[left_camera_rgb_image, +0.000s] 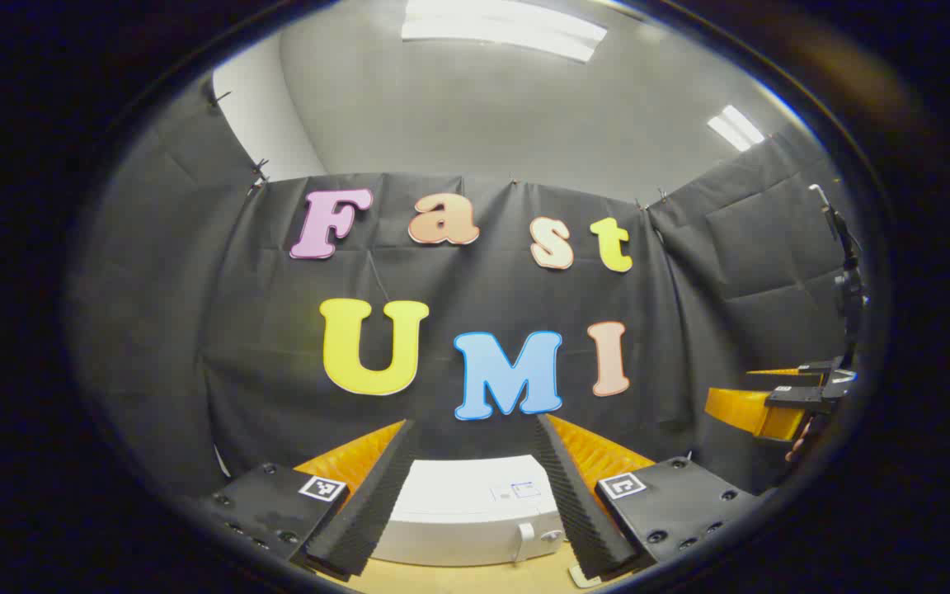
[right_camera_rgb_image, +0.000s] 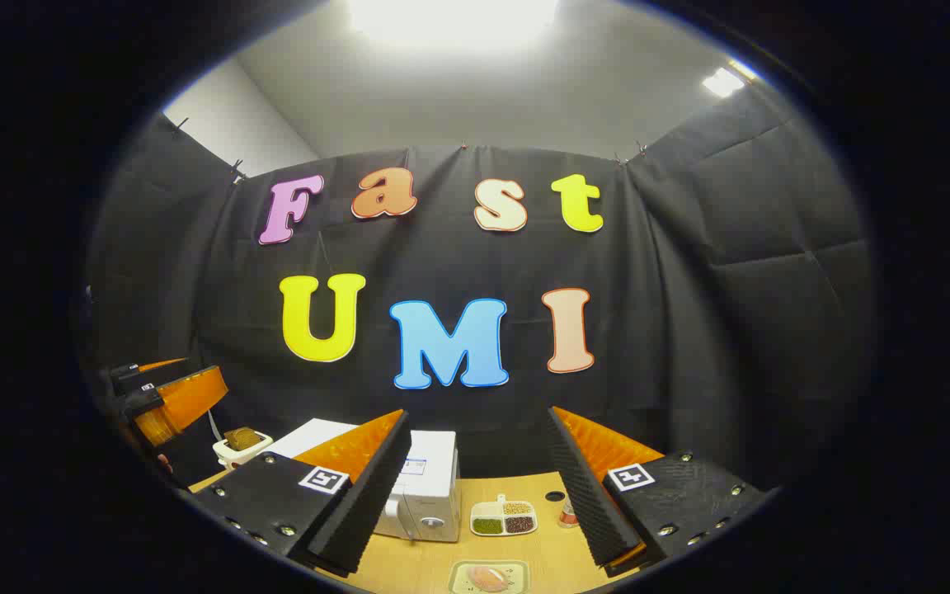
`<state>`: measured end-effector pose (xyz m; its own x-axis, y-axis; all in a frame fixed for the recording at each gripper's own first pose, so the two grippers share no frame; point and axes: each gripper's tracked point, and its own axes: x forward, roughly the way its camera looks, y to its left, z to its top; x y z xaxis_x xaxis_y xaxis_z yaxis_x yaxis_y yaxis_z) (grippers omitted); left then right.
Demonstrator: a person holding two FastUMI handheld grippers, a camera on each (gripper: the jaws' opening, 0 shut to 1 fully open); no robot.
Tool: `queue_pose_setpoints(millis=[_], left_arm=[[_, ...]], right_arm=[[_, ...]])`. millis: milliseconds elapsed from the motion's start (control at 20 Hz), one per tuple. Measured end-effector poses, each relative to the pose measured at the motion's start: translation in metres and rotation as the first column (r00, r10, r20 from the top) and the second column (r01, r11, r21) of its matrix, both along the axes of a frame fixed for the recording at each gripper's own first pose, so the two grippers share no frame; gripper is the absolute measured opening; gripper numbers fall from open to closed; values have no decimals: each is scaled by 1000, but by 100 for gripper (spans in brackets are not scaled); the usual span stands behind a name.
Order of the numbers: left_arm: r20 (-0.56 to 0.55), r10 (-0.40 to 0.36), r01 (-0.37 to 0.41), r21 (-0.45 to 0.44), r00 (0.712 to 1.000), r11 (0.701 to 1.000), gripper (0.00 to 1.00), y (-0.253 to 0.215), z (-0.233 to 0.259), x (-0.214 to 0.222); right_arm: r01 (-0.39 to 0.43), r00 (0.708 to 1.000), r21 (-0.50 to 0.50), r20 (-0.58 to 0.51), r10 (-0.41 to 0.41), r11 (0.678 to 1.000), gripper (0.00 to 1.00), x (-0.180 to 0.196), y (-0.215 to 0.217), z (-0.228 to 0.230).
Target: Open the microwave oven with the left hand, put the food in, and close the microwave oven.
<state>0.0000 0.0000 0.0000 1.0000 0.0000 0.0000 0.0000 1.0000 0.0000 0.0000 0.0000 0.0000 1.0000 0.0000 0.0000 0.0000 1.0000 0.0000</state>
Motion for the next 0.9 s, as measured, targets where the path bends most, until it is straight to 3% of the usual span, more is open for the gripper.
queue_pose_setpoints(millis=[350, 450, 500, 550, 900], left_arm=[[-40, 15, -17, -73, 999, 997, 94, 19, -12, 0], [-36, -26, 23, -85, 999, 996, 93, 12, -13, 2], [-47, -30, 25, -97, 998, 995, 97, 10, -22, 2], [-50, -15, 10, -105, 999, 994, 93, 12, -26, 1], [-60, 50, -55, -80, 997, 995, 93, -3, -52, 10]], right_arm=[[53, 999, -3, -7, -53, 999, 98, -3, 8, -11], [55, 998, -5, -19, -55, 998, 98, -3, 9, -18], [52, 998, -7, -23, -52, 999, 98, -2, 8, -19], [50, 998, -10, -23, -50, 999, 98, 0, 6, -20], [19, 998, 0, -52, -19, 1000, 98, 15, -19, -32]])
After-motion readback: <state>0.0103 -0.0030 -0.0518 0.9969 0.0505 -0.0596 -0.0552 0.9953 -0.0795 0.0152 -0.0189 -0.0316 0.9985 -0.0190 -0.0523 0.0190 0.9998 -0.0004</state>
